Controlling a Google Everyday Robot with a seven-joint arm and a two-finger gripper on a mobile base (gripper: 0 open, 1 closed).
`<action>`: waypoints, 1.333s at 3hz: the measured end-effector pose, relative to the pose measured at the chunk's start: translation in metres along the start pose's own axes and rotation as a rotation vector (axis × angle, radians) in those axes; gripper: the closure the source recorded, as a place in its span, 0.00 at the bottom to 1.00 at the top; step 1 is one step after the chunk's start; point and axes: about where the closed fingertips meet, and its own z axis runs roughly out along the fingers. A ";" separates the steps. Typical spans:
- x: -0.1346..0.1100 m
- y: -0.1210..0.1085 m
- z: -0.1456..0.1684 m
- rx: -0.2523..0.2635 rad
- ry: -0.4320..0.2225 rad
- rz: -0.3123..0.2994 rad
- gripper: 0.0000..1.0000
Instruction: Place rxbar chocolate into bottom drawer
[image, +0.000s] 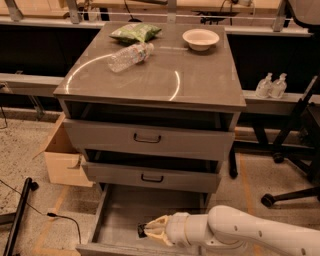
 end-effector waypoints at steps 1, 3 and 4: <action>0.003 -0.003 0.000 0.005 0.002 0.000 1.00; 0.092 -0.094 0.034 0.094 0.076 -0.022 1.00; 0.135 -0.118 0.065 0.062 0.103 0.007 1.00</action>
Offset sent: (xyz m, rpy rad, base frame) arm 0.0935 -0.0643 -0.1100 -0.1409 -0.0909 -0.1431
